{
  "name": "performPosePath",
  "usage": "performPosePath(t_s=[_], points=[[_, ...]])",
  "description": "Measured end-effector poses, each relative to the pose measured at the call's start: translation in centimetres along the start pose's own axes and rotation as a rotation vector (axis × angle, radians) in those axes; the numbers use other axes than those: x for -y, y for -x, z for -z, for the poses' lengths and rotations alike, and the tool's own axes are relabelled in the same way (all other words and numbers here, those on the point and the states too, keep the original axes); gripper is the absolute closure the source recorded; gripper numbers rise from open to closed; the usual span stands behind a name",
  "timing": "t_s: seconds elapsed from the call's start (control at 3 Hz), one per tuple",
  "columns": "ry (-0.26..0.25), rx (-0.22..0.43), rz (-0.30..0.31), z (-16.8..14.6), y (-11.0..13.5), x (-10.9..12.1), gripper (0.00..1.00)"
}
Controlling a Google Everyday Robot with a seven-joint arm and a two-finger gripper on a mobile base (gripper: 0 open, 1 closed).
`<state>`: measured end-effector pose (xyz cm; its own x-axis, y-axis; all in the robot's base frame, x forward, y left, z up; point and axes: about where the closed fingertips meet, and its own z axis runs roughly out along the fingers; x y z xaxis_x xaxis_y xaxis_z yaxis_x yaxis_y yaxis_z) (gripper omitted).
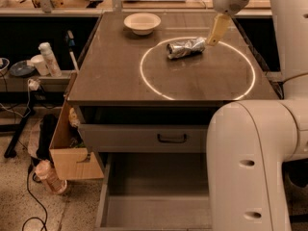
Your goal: Place redbull can into middle drawer
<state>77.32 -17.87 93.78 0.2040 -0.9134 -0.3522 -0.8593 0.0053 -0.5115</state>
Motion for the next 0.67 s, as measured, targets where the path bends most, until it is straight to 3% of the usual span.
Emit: performPosePath(t_s=[0.33, 0.67], points=[[0.055, 0.0, -0.005, -1.14, 0.03, -1.2, 0.0], [0.056, 0.005, -0.003, -1.49, 0.18, -1.14, 0.0]])
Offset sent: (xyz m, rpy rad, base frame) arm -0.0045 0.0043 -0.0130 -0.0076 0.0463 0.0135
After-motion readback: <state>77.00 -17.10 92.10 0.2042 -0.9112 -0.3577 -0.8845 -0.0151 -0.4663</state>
